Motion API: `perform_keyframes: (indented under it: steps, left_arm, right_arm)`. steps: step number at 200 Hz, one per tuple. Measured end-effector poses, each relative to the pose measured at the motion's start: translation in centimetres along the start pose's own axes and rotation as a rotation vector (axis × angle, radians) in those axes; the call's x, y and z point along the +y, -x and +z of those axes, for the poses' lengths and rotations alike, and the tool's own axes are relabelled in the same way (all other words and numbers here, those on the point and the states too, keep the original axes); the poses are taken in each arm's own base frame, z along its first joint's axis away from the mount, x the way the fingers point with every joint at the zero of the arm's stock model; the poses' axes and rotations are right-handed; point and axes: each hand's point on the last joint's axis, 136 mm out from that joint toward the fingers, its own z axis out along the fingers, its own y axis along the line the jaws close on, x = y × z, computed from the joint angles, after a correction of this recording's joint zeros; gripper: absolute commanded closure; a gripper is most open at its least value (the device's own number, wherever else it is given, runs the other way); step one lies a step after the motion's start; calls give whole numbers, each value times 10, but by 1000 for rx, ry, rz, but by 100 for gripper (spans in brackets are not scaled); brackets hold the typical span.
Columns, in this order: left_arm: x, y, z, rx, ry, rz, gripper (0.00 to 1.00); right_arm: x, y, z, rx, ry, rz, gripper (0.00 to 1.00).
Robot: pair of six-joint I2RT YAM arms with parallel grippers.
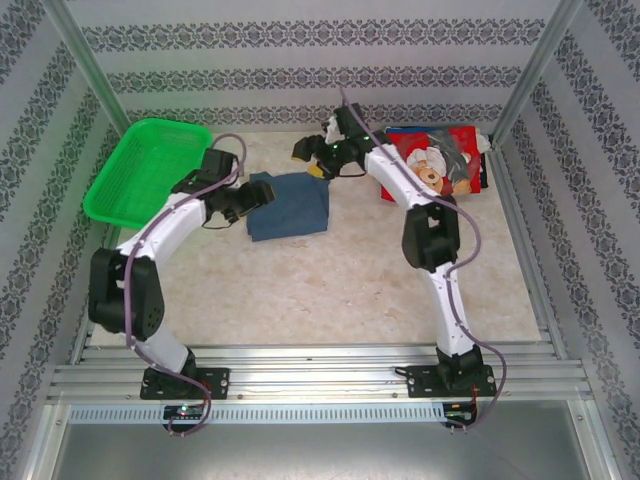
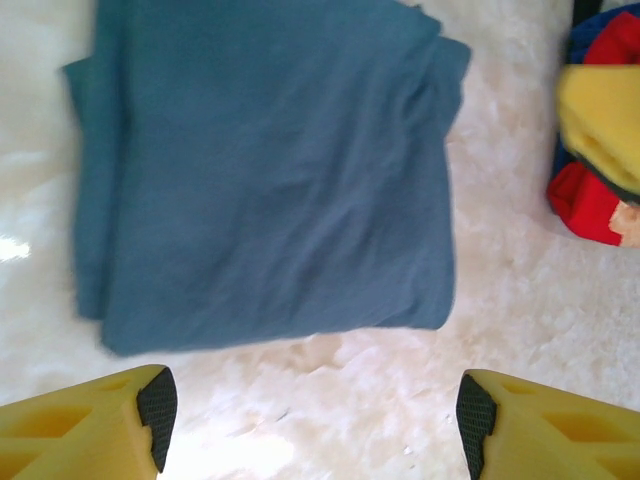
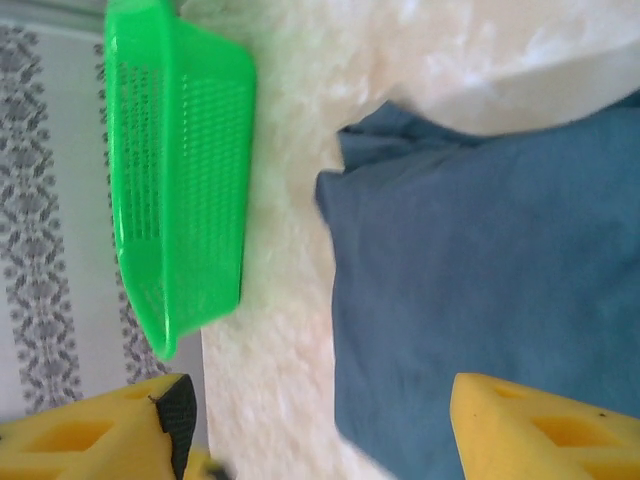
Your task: Fold and stack the t-shirts
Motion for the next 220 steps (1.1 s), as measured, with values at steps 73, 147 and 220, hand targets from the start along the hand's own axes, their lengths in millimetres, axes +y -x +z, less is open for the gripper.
perform_keyframes:
  steps: [73,147,220]
  left_arm:
    - [4,-21,82,111,80,-19,41]
    - [18,-32,93,118,90,-27,45]
    - [29,-40,105,143,110,-27,47]
  right_arm:
    - [-97,-28,-8,80,-317,-56,32]
    - [-129,-42,39,142,-388,-85,30]
    - [-127,-52,62,176,-428,-122,31]
